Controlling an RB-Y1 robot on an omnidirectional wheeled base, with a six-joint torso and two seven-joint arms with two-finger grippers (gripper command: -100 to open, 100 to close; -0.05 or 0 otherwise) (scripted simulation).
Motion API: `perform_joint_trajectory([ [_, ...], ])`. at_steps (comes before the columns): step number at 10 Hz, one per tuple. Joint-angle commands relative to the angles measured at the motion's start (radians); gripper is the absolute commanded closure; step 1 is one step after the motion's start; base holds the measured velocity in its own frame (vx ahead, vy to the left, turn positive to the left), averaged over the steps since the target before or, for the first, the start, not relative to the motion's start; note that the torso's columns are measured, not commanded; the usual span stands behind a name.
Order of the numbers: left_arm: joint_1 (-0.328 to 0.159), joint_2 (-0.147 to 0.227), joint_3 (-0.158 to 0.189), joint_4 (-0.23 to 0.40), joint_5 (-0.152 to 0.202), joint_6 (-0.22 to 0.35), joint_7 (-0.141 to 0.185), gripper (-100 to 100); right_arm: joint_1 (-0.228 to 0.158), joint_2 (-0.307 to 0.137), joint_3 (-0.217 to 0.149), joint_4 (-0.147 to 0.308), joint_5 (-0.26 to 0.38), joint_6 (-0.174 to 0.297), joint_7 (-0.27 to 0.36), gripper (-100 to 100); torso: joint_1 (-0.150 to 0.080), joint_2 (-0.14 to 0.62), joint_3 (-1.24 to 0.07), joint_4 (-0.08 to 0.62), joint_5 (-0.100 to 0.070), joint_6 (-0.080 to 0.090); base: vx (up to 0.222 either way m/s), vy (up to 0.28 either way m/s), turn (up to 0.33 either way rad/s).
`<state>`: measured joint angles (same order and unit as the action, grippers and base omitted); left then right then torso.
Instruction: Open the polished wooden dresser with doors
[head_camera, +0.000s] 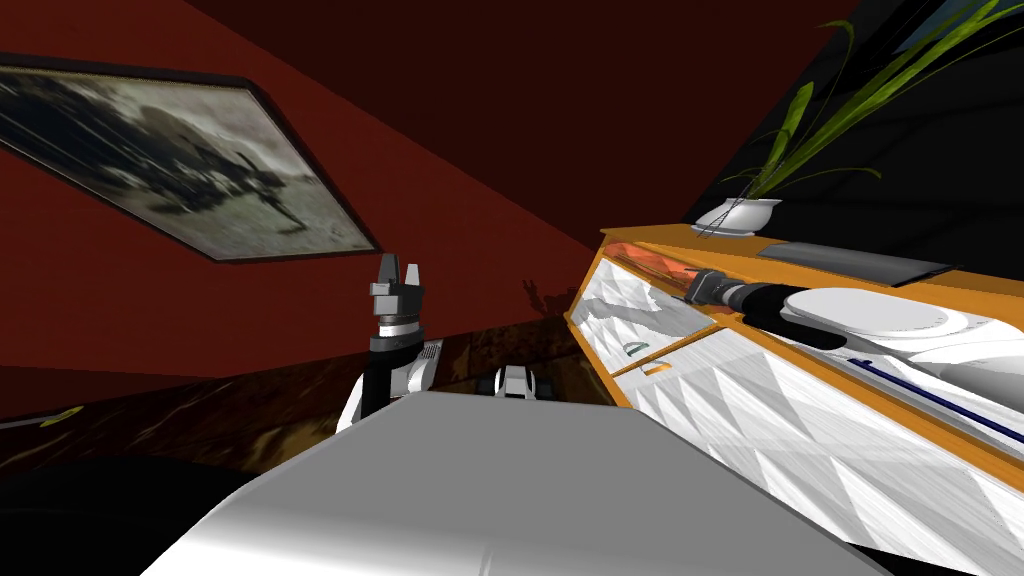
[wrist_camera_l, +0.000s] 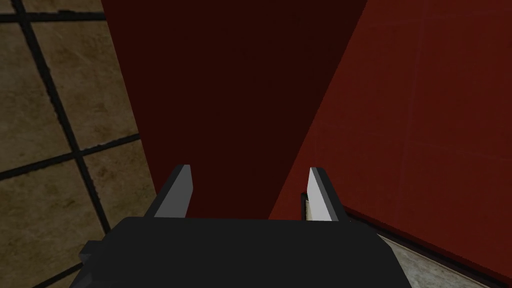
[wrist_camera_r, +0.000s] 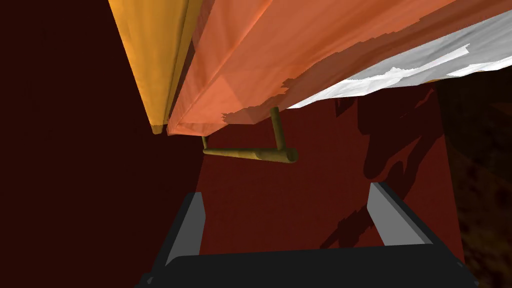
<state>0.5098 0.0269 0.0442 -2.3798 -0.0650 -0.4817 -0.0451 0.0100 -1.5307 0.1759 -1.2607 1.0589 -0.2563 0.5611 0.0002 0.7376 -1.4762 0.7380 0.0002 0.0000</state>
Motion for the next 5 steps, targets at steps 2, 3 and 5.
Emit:
perform_joint_trajectory([
  [2, 0.000, 0.000, 0.000, 0.000, 0.000, 0.000, 0.000, 0, 0.039, -0.010, -0.010, 0.011, -0.062, 0.020, 0.038, -100, 0.007, 0.003, 0.002, 0.001, 0.002, -0.001, -0.018, -0.027, 0.166],
  [3, 0.000, 0.000, 0.000, 0.000, 0.000, 0.000, 0.000, 0, 0.059, -0.015, -0.015, 0.016, -0.093, 0.030, 0.056, -100, 0.004, 0.003, 0.002, 0.001, 0.001, -0.001, -0.037, -0.017, 0.176],
  [5, 0.000, 0.000, 0.000, 0.000, 0.000, 0.000, 0.000, 0, 0.098, -0.025, -0.024, 0.027, -0.155, 0.049, 0.094, -100, -0.001, 0.002, 0.001, 0.000, 0.000, 0.001, -0.040, -0.019, 0.155],
])
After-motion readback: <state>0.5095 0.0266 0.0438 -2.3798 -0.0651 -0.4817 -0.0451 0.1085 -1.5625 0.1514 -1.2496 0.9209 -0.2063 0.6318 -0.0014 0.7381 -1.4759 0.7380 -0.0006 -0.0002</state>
